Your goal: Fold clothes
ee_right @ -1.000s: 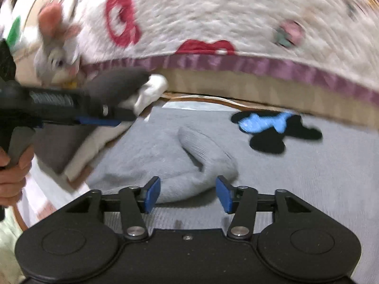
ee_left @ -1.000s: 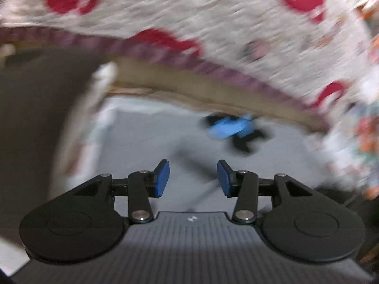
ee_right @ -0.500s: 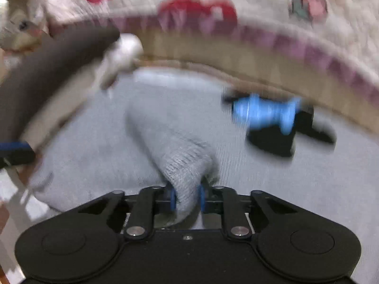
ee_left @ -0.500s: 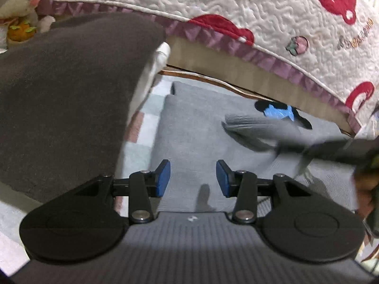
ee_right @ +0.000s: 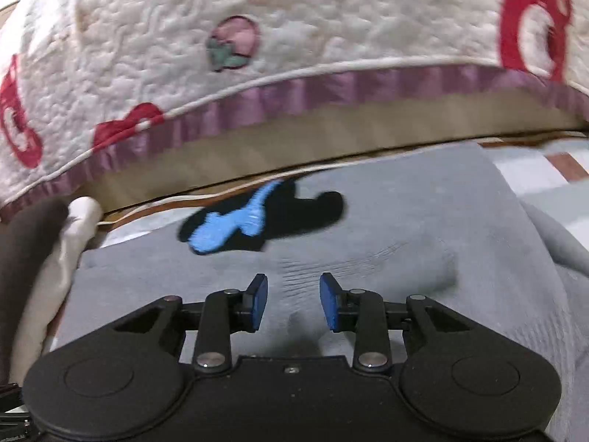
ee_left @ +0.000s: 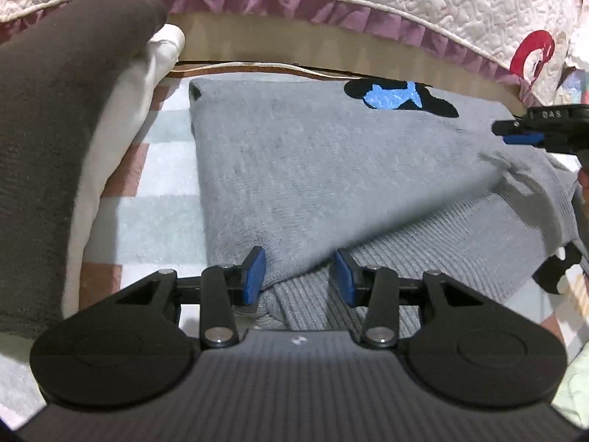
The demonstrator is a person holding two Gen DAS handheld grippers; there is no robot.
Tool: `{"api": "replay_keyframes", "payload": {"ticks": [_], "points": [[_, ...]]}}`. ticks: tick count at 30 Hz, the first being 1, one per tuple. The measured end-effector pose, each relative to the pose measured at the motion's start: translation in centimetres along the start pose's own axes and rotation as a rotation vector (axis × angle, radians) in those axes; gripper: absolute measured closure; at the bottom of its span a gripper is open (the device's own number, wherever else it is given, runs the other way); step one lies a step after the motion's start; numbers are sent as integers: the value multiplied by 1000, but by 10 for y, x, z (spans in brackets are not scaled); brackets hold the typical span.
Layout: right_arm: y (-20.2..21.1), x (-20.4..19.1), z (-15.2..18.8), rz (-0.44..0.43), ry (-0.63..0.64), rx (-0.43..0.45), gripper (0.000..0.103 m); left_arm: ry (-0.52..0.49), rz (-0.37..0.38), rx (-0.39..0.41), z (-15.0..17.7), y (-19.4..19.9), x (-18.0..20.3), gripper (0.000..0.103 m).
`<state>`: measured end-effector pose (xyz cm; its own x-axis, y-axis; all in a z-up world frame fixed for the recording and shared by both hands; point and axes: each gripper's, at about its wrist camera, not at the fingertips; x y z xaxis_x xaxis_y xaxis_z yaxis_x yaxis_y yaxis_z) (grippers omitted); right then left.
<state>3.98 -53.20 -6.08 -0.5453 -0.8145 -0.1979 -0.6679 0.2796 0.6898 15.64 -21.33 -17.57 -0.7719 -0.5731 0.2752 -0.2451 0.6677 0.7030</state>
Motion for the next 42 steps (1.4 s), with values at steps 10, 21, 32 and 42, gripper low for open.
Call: {"api": "replay_keyframes", "payload": {"ticks": [10, 21, 32, 42], "points": [[19, 21, 26, -46, -276, -118, 41, 39, 51, 61, 1, 12, -1, 61], [-40, -4, 9, 65, -53, -78, 80, 47, 21, 22, 9, 16, 8, 60], [34, 55, 29, 256, 117, 81, 51, 19, 25, 108, 8, 31, 29, 60], [138, 175, 83, 392, 69, -140, 39, -38, 186, 72, 8, 0, 124, 60]]}}
Point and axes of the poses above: each gripper's, at about its wrist camera, not at the fingertips, and y roughly against the way its jaws point, x to its right, z to its underside, and after that the axes turned 7 degrees about z, right-handed
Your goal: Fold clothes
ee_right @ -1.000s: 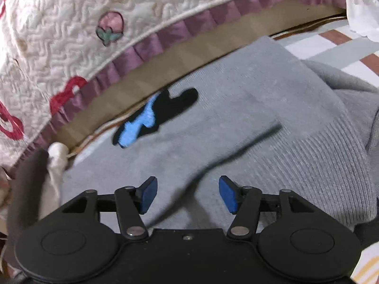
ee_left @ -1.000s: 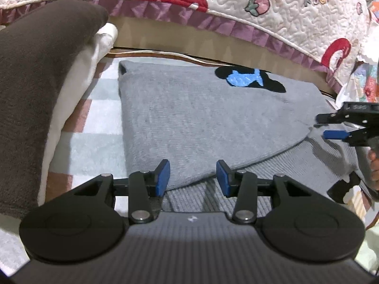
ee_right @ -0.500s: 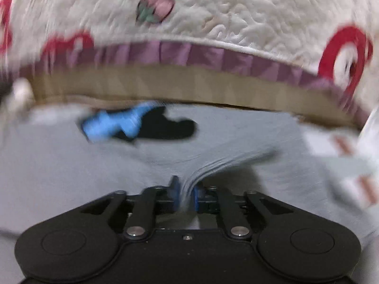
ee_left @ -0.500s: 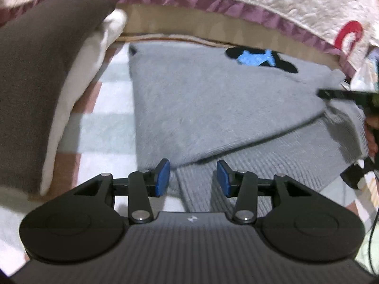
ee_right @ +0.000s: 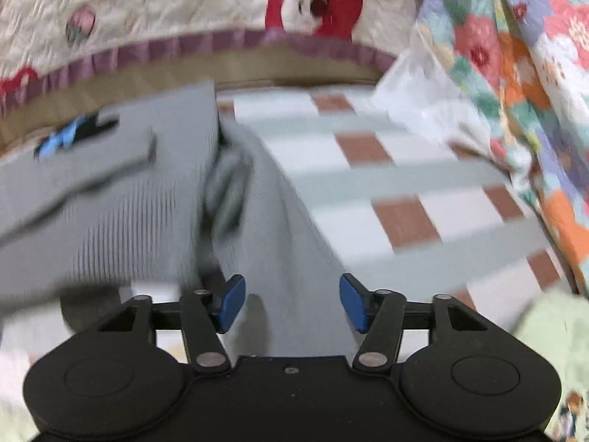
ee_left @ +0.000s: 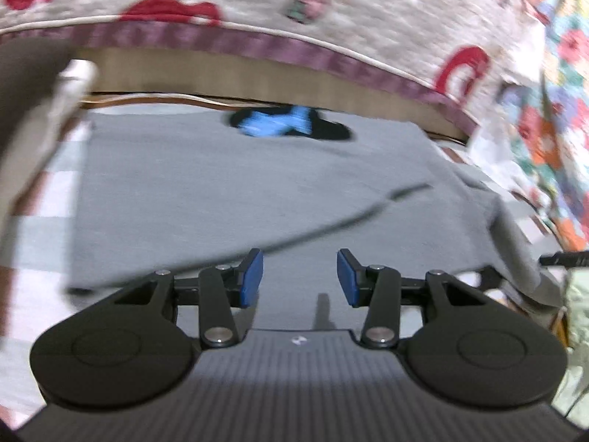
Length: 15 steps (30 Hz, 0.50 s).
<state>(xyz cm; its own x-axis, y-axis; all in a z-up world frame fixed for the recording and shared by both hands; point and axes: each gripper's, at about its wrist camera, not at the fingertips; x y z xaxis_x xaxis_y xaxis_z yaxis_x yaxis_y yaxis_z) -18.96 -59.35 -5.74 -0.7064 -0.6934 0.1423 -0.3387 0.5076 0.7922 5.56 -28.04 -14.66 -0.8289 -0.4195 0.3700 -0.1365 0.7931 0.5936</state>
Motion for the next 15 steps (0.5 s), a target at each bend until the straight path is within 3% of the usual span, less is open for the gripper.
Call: {"api": "replay_keyframes", "payload": {"ticks": [5, 7, 8, 10, 11, 12, 13, 15], "points": [[-9, -13, 41, -25, 117, -41, 32, -65, 51, -11, 7, -27, 54, 60], [-19, -26, 54, 51, 225, -24, 28, -77, 58, -9, 9, -32, 69, 60], [-22, -25, 57, 67, 226, -7, 21, -76, 59, -11, 10, -33, 75, 60], [-25, -17, 59, 57, 185, 9, 23, -89, 61, -15, 10, -34, 87, 60], [-24, -10, 57, 31, 156, 18, 39, -101, 60, -14, 9, -33, 93, 60], [-22, -6, 57, 16, 144, 36, 80, -113, 59, -13, 8, -33, 99, 60], [-22, 2, 53, 9, 123, 30, 94, -125, 70, -12, 6, -33, 106, 60], [-22, 26, 43, -64, 3, 21, 93, -156, 105, -29, -1, -34, 120, 60]]}}
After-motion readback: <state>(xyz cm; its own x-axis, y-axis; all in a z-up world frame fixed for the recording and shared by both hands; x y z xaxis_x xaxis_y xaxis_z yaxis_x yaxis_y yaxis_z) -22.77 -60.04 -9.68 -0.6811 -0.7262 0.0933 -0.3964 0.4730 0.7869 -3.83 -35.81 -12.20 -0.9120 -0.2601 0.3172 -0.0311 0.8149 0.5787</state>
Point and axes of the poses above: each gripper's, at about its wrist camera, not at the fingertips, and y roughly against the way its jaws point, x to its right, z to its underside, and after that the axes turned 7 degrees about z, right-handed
